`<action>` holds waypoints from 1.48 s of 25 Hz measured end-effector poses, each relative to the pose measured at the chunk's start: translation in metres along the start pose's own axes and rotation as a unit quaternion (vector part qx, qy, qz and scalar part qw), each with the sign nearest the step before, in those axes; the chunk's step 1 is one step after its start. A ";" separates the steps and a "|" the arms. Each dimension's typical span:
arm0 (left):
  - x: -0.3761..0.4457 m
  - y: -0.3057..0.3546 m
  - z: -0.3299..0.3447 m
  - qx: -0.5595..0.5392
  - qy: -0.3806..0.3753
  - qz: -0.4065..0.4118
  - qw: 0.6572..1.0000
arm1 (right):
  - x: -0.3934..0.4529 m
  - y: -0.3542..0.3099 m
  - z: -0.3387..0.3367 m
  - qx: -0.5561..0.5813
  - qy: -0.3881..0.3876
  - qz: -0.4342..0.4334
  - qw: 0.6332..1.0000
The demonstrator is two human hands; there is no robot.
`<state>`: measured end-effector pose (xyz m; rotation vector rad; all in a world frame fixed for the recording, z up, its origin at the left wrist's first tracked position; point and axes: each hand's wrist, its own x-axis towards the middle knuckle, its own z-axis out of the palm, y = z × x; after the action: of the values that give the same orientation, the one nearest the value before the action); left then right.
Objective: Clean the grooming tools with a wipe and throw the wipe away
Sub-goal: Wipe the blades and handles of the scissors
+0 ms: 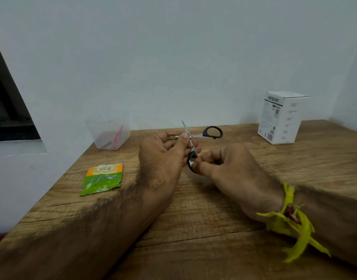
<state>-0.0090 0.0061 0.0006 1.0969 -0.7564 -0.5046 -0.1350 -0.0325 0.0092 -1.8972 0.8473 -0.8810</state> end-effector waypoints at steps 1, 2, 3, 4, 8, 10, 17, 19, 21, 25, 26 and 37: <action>0.001 0.000 0.000 0.007 0.002 0.000 1.000 | 0.001 0.000 -0.003 -0.043 -0.031 -0.020 0.998; 0.002 -0.001 0.000 0.018 0.005 0.001 1.000 | 0.002 0.000 -0.006 -0.086 -0.057 -0.040 0.994; 0.003 -0.001 -0.001 0.032 0.008 0.003 0.999 | 0.004 0.002 -0.008 -0.130 -0.077 -0.062 0.987; 0.004 -0.002 -0.001 0.045 0.011 0.003 0.999 | 0.006 0.003 -0.009 -0.173 -0.089 -0.088 0.977; 0.007 -0.004 -0.004 0.072 0.020 -0.002 0.997 | 0.006 0.008 -0.008 -0.244 -0.076 -0.188 0.948; 0.007 -0.004 -0.004 0.086 0.018 0.009 0.996 | 0.006 0.010 -0.007 -0.232 -0.075 -0.201 0.949; 0.007 -0.005 -0.005 0.173 -0.032 0.063 0.982 | 0.014 0.002 -0.022 -0.347 -0.172 -0.304 0.871; 0.006 -0.004 -0.005 0.169 -0.063 0.045 0.982 | 0.014 -0.002 -0.026 -0.429 -0.186 -0.372 0.802; 0.006 -0.003 -0.004 0.167 -0.088 0.021 0.982 | 0.017 -0.004 -0.030 -0.491 -0.167 -0.455 0.724; 0.005 -0.001 -0.003 0.145 -0.116 -0.025 0.982 | 0.025 -0.005 -0.037 -0.520 -0.133 -0.524 0.662; 0.005 0.000 -0.002 0.137 -0.112 -0.036 0.984 | 0.026 -0.005 -0.037 -0.523 -0.126 -0.528 0.657; 0.006 0.002 -0.005 0.110 -0.102 -0.068 0.986 | 0.024 -0.006 -0.038 -0.511 -0.144 -0.516 0.672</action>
<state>-0.0009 0.0056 0.0030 1.3213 -0.9375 -0.6685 -0.1530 -0.0649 0.0354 -3.5510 -0.1668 -0.6514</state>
